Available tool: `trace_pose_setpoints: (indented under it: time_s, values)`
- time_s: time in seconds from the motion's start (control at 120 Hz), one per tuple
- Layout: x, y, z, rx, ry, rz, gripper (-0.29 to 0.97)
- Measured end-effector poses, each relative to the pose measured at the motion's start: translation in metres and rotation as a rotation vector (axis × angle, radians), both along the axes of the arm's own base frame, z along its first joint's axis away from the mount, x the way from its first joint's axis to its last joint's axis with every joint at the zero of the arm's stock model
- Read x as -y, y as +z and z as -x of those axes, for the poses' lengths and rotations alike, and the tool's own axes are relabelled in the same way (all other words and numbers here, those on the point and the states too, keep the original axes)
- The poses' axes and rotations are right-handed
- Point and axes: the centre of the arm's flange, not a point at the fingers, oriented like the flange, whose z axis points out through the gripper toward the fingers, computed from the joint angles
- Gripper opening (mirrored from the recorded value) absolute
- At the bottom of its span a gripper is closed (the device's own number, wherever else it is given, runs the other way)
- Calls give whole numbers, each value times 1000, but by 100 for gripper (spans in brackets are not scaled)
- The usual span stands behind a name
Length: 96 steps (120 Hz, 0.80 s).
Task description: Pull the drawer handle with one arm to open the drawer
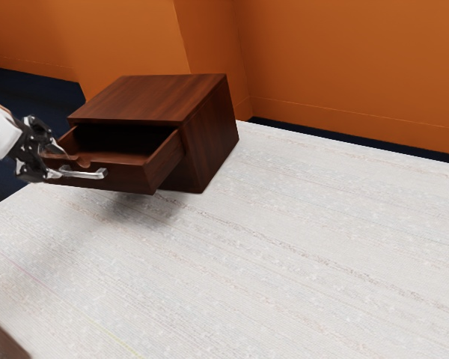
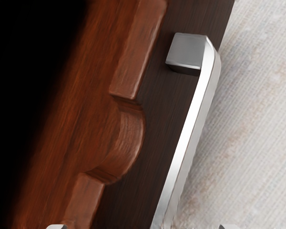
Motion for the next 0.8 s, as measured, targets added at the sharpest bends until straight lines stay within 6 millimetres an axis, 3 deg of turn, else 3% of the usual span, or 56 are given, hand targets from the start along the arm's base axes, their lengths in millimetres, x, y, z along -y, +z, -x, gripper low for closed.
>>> trace_pose_setpoints:
  time_s: [0.042,0.108,0.15,0.233,0.367,0.392,0.433,0.5,0.575,0.625,0.683,0.8]
  values:
    - [-18,12,23,18,42,2,48]
    - [-62,32,85,30,168,29,54]
    - [-72,37,111,7,219,68,56]
    - [-62,43,120,-110,250,148,60]
    - [-10,59,116,-298,258,253,64]
    - [4,60,110,-333,255,263,64]
    - [47,67,82,-383,205,257,65]
    - [142,92,23,-413,79,218,66]
    - [249,106,-18,-442,-27,170,66]
    - [301,103,-35,-472,-46,154,67]
    - [325,95,-43,-509,-2,159,67]
    - [334,76,-51,-566,146,158,67]
